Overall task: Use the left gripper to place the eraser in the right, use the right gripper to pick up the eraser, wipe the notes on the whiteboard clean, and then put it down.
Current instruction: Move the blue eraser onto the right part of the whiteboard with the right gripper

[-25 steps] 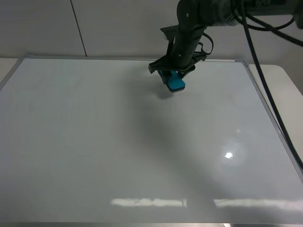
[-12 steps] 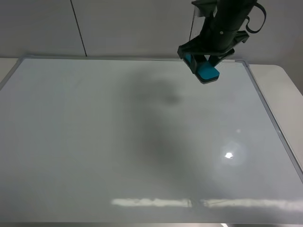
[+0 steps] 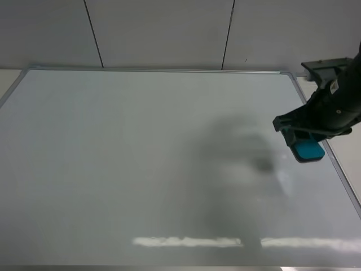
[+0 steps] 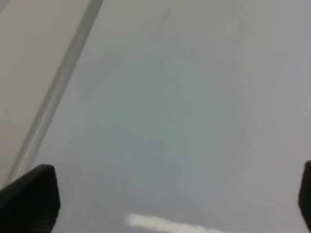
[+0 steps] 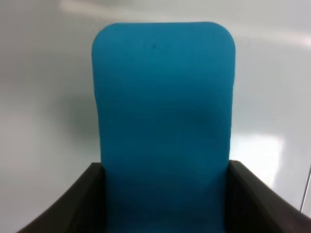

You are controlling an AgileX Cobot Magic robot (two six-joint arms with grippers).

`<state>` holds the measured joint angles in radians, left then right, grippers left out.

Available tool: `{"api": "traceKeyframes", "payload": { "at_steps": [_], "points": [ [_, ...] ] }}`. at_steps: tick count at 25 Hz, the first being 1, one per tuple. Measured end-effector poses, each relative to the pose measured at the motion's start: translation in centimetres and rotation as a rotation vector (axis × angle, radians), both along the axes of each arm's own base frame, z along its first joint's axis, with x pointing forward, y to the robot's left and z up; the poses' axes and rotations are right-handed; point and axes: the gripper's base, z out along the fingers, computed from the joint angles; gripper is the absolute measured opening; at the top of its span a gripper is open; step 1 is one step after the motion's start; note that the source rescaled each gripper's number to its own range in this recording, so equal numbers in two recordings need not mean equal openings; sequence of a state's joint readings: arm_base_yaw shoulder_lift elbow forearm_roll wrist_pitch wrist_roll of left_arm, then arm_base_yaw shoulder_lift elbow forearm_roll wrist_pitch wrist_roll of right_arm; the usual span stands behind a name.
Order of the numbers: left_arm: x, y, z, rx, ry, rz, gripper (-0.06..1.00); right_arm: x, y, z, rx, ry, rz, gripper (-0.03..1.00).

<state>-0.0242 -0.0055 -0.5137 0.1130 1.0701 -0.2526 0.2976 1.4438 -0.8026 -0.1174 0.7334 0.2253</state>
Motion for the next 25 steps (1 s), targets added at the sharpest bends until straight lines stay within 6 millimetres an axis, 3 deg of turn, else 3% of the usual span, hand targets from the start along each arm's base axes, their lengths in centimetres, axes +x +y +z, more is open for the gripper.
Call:
{"api": "traceKeyframes", "payload": {
  "at_steps": [4,9,13,18,25],
  "points": [
    [0.0,0.0,0.0,0.0,0.0,0.0,1.0,-1.7,-1.1,-2.7,0.01,0.049,-0.086,0.03],
    [0.0,0.0,0.0,0.0,0.0,0.0,1.0,-1.4,-1.1,-2.9,0.024,-0.025,-0.079,0.03],
    [0.0,0.0,0.0,0.0,0.0,0.0,1.0,-2.4,-1.3,-4.5,0.039,-0.047,-0.084,0.03],
    [0.0,0.0,0.0,0.0,0.0,0.0,1.0,-2.2,-1.3,-4.5,0.035,-0.082,-0.067,0.03],
    [0.0,0.0,0.0,0.0,0.0,0.0,1.0,-1.9,-1.3,-5.7,0.028,-0.04,-0.101,0.03]
  ]
}}
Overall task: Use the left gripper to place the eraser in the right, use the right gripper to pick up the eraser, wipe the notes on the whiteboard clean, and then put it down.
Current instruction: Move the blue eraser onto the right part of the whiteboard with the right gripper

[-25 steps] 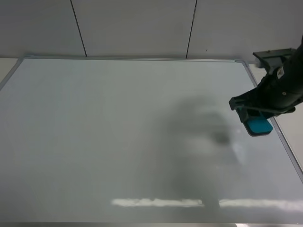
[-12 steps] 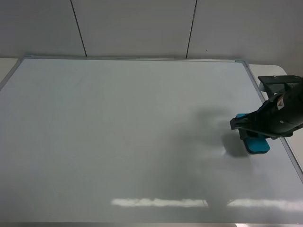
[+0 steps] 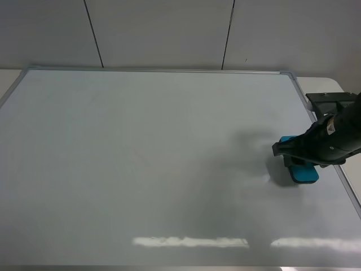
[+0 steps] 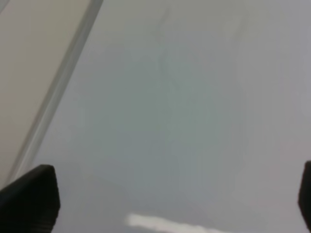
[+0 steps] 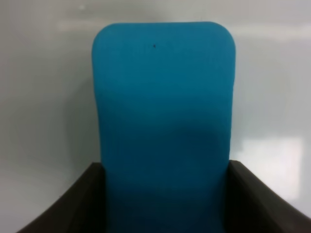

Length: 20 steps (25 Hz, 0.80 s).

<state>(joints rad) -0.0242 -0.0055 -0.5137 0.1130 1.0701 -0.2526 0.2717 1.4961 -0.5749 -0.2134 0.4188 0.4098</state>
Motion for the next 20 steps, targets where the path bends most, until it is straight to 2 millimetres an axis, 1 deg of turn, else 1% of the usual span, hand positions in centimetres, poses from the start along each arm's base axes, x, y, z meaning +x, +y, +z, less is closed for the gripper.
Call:
{"api": "traceKeyframes", "payload": {
  "at_steps": [3,13,14,15,16,17,18,19,20],
  "points": [
    [0.0,0.0,0.0,0.0,0.0,0.0,1.0,0.15,0.04,-0.89,-0.008,0.031,-0.001,0.03],
    [0.0,0.01,0.0,0.001,0.0,0.001,1.0,0.23,0.1,-0.98,-0.008,0.021,0.018,0.03],
    [0.0,0.01,0.0,0.001,0.0,0.001,1.0,0.23,0.1,-0.98,-0.008,0.021,0.018,0.04],
    [0.0,0.01,0.0,0.001,0.0,0.001,1.0,0.23,0.1,-0.98,-0.008,0.021,0.019,0.15],
    [0.0,0.01,0.0,0.001,0.0,0.001,1.0,0.23,0.1,-0.98,-0.009,0.021,0.02,0.35],
    [0.0,0.01,0.0,0.001,0.0,0.001,1.0,0.24,0.09,-0.97,-0.01,0.02,0.021,0.6],
    [0.0,0.01,0.0,0.001,0.0,0.001,1.0,0.25,0.08,-0.97,-0.013,0.018,0.027,0.74],
    [0.0,0.01,0.0,0.001,0.0,0.001,1.0,0.27,0.07,-0.96,-0.015,0.016,0.03,0.85],
    [0.0,0.01,0.0,0.001,0.0,0.001,1.0,0.29,0.06,-0.96,-0.018,0.014,0.034,0.91]
  ]
}}
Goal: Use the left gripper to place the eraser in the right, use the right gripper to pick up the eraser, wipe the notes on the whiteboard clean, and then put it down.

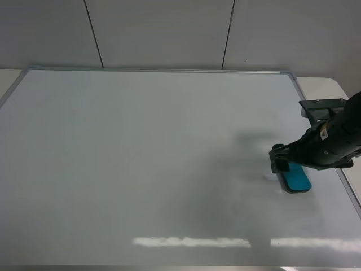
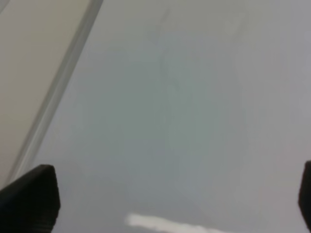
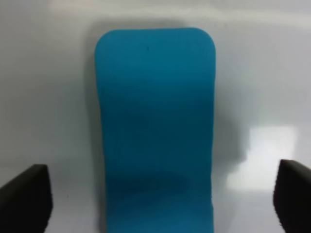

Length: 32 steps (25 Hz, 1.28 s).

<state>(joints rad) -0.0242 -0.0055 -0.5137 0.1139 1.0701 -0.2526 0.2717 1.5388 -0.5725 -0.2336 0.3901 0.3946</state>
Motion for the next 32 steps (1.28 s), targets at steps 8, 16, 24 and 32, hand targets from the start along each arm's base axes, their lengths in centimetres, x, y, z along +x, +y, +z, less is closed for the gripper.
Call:
{"api": "traceKeyframes", "payload": {
  "at_steps": [8,16,24,32],
  "points": [
    [0.0,0.0,0.0,0.0,0.0,0.0,1.0,0.0,0.0,0.0,-0.001,-0.001,0.001,1.0],
    [0.0,0.0,0.0,0.0,0.0,0.0,1.0,-0.1,0.0,1.0,0.006,-0.043,0.013,1.0],
    [0.0,0.0,0.0,0.0,0.0,0.0,1.0,-2.7,-0.6,10.4,0.097,-0.496,0.098,1.0],
    [0.0,0.0,0.0,0.0,0.0,0.0,1.0,-12.5,-3.4,19.5,0.17,-1.043,0.122,1.0]
  ]
}}
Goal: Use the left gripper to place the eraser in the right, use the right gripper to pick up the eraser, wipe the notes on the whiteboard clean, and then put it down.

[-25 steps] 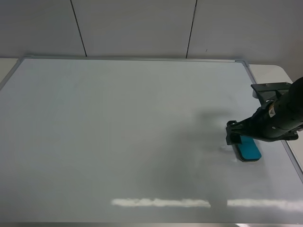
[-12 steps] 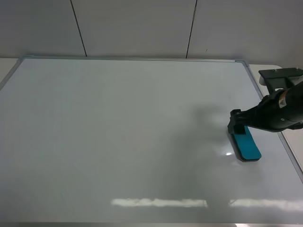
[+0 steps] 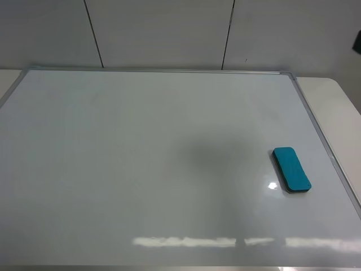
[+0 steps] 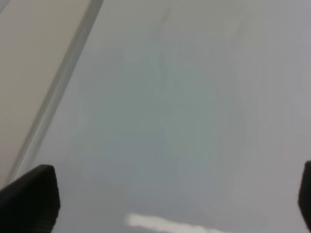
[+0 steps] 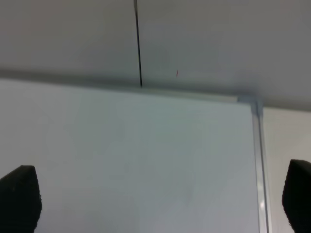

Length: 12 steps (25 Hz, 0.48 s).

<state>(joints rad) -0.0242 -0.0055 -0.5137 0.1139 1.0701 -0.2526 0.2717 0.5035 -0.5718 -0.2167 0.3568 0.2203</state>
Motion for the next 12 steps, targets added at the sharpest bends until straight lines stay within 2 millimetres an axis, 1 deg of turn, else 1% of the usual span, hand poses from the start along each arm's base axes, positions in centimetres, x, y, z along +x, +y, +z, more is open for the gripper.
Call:
{"api": "traceKeyframes", "payload": {
  "at_steps": [2,5,7,10,12],
  "points": [
    [0.0,0.0,0.0,0.0,0.0,0.0,1.0,-2.6,-0.9,0.3,0.01,-0.033,-0.018,1.0],
    [0.0,0.0,0.0,0.0,0.0,0.0,1.0,-6.1,-2.2,-0.5,0.014,0.001,-0.055,1.0],
    [0.0,0.0,0.0,0.0,0.0,0.0,1.0,-8.0,-2.8,-1.1,0.03,0.017,-0.067,1.0],
    [0.0,0.0,0.0,0.0,0.0,0.0,1.0,-10.2,-3.2,-1.7,0.079,0.001,-0.056,1.0],
    [0.0,0.0,0.0,0.0,0.0,0.0,1.0,-10.9,-3.2,-2.1,0.103,0.016,-0.034,1.0]
  ]
}}
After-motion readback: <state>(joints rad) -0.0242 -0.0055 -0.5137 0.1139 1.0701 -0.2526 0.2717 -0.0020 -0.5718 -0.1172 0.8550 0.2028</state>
